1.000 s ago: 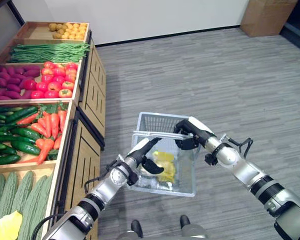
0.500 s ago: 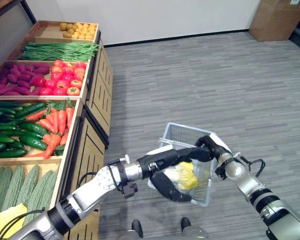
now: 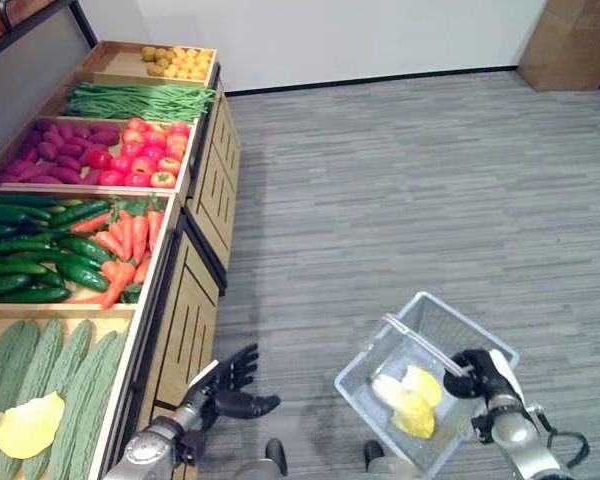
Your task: Get the vegetables into the basket
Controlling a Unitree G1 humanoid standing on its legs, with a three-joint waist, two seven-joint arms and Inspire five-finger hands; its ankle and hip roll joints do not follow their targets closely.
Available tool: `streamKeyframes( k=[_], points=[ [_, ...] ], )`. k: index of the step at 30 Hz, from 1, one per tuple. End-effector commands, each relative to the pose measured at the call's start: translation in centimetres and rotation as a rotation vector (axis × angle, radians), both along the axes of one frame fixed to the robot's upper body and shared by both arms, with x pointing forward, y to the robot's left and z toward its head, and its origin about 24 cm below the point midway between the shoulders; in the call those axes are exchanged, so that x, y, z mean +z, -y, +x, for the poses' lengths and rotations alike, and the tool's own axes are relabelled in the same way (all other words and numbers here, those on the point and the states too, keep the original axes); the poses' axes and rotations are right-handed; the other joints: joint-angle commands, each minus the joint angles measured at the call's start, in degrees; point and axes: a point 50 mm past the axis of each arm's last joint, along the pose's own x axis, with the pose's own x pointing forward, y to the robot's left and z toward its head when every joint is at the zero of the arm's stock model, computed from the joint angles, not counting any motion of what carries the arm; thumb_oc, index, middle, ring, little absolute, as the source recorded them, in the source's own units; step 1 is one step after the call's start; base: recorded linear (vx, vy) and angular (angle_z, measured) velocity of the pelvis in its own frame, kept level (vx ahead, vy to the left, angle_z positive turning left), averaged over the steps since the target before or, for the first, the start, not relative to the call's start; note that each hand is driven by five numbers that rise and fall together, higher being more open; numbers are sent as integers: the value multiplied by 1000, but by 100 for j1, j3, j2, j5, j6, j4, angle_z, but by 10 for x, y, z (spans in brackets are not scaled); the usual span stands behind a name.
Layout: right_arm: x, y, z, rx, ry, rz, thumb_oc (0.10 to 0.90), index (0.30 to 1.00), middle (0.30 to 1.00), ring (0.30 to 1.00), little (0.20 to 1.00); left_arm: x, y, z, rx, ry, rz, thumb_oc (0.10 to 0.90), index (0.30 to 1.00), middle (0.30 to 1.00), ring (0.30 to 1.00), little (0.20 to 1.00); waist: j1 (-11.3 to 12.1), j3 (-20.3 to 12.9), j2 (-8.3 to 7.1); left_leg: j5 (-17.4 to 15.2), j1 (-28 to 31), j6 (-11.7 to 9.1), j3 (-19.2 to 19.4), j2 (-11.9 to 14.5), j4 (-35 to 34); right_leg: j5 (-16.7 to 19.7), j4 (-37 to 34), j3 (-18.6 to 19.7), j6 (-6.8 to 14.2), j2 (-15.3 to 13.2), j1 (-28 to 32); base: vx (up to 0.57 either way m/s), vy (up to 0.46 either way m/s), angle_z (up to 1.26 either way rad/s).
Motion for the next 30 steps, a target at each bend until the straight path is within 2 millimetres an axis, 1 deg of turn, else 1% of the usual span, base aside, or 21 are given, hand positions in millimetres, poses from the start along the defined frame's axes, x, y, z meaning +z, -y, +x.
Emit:
streamKeyframes(
  k=[1, 2, 3, 4, 5, 8, 10, 11, 12, 13, 14, 17, 18, 19, 20, 22, 23, 26, 27, 28, 30],
  points=[
    [55, 1, 64, 16, 381, 6, 400, 300, 300, 300, 300, 18, 17, 31, -173, 177, 101, 900, 1000, 1000, 1000, 1000, -20, -284, -318, -596, 235, -282, 201, 218, 39, -467, 20, -478, 169, -164, 9, 0, 0, 0],
    [52, 1, 60, 12, 371, 18, 400, 300, 300, 300, 300, 3, 13, 22, -132, 99, 128, 900, 1000, 1000, 1000, 1000, -37, -285, -322, -597, 234, -279, 212, 217, 39, -461, 20, -468, 167, -162, -2, 0, 0, 0],
    [48, 0, 54, 10, 357, 23, 400, 300, 300, 300, 300, -10, 13, 14, -116, 43, 158, 900, 1000, 1000, 1000, 1000, -60, -291, -313, -607, 234, -274, 217, 213, 39, -457, 20, -449, 168, -163, -16, 7, 8, -6],
    [46, 0, 51, 7, 350, 29, 400, 300, 300, 300, 300, -18, 17, 8, -98, 2, 156, 900, 1000, 1000, 1000, 1000, -84, -292, -314, -611, 236, -271, 226, 212, 39, -450, 20, -432, 167, -160, -32, 16, 11, -9],
    [40, -2, 43, -6, 333, 42, 400, 300, 300, 300, 300, -36, 16, -6, -73, -86, 212, 900, 1000, 1000, 1000, 1000, -128, -295, -319, -620, 238, -269, 253, 212, 39, -448, 20, -402, 157, -155, -48, 11, 10, -8],
    [30, -5, 34, -23, 302, 61, 400, 300, 300, 300, 300, -60, 18, -28, -37, -219, 289, 900, 1000, 1000, 1000, 1000, -182, -303, -334, -636, 237, -268, 301, 216, 39, -452, 20, -364, 151, -148, -86, 2, 6, -4],
    [23, -8, 28, -27, 279, 60, 400, 300, 300, 300, 300, -75, 17, -49, -9, -342, 349, 900, 1000, 1000, 1000, 1000, -217, -298, -346, -645, 248, -267, 335, 205, 41, -451, 20, -322, 144, -140, -87, 7, 17, -11],
    [18, -10, 24, -35, 264, 69, 400, 300, 300, 300, 300, -82, 15, -64, 40, -423, 375, 900, 1000, 1000, 1000, 1000, -241, -305, -358, -660, 250, -266, 361, 205, 63, -450, 20, -296, 134, -144, -98, 14, 33, -14],
    [17, -12, 22, -31, 259, 70, 400, 300, 300, 300, 300, -85, 14, -73, 82, -469, 381, 900, 1000, 1000, 1000, 1000, -257, -300, -374, -680, 250, -264, 383, 204, 101, -447, 20, -281, 136, -150, -100, 15, 27, -14],
    [17, -12, 22, -30, 259, 69, 400, 300, 300, 300, 300, -85, 15, -73, 82, -468, 381, 900, 1000, 1000, 1000, 1000, -258, -298, -374, -680, 251, -264, 384, 204, 101, -447, 20, -280, 136, -150, -99, 13, 20, -10],
    [14, -13, 20, -38, 249, 73, 400, 300, 300, 300, 300, -87, 13, -77, 104, -489, 389, 900, 1000, 1000, 1000, 1000, -264, -288, -394, -705, 231, -267, 393, 204, 176, -447, 20, -269, 129, -162, -94, 1, 13, -12],
    [14, -14, 22, -36, 248, 67, 400, 300, 300, 300, 300, -87, 15, -78, 120, -494, 387, 900, 1000, 1000, 1000, 1000, -259, -244, -446, -801, 117, -255, 393, 194, 413, -433, 20, -265, 130, -200, -98, -16, 25, -8],
    [13, -13, 23, -41, 247, 63, 400, 300, 300, 300, 300, -87, 17, -78, 133, -492, 363, 900, 1000, 1000, 1000, 1000, -246, -199, -496, -897, 13, -230, 404, 182, 617, -407, 20, -232, 141, -245, -114, -29, 48, -3],
    [13, -14, 24, -44, 251, 61, 400, 300, 300, 300, 300, -87, 17, -77, 158, -491, 350, 900, 1000, 1000, 1000, 1000, -233, -166, -531, -942, -37, -212, 409, 166, 704, -384, 20, -221, 151, -273, -125, -29, 49, -3],
    [13, -14, 25, -44, 251, 62, 400, 300, 300, 300, 300, -87, 17, -77, 158, -491, 350, 900, 1000, 1000, 1000, 1000, -233, -166, -532, -949, -44, -211, 409, 167, 716, -383, 20, -220, 152, -274, -127, -21, 60, -4],
    [15, -16, 30, -42, 265, 57, 400, 300, 300, 300, 300, -87, 16, -75, 207, -493, 321, 900, 1000, 1000, 1000, 1000, -214, -106, -600, -1063, -153, -146, 441, 119, 898, -306, 20, -176, 182, -355, -172, -22, 119, -9],
    [15, -18, 33, -46, 270, 50, 400, 300, 300, 300, 300, -87, 14, -72, 218, -489, 328, 900, 1000, 1000, 1000, 1000, -213, -40, -650, -1146, -208, -81, 469, 77, 990, -271, 116, -127, 220, -414, -251, -48, 152, -14],
    [20, -20, 44, -49, 298, 51, 400, 300, 300, 300, 300, -84, 13, -62, 222, -458, 326, 900, 1000, 1000, 1000, 1000, -186, 84, -670, -1234, -279, 46, 538, 41, 1036, -303, 587, 3, 309, -443, -639, -79, 171, -24],
    [23, -23, 51, -53, 318, 58, 400, 300, 300, 300, 300, -82, 11, -56, 230, -435, 320, 900, 1000, 1000, 1000, 1000, -127, 167, -668, -1270, -298, 131, 591, 18, 1027, -316, 957, 95, 396, -423, -910, -75, 187, -34],
    [23, -26, 54, -50, 324, 63, 400, 300, 300, 300, 300, -81, 10, -54, 235, -428, 320, 900, 1000, 1000, 1000, 1000, -122, 206, -669, -1295, -278, 162, 619, 11, 1005, -271, 1093, 73, 443, -414, -1026, -71, 186, -35],
    [27, -32, 62, -39, 345, 75, 400, 300, 300, 300, 300, -79, 6, -49, 243, -409, 326, 900, 1000, 1000, 1000, 1000, -71, 297, -651, -1316, -229, 225, 729, 30, 963, -212, 1645, -102, 559, -407, -1317, -39, 109, -28]
  ],
)
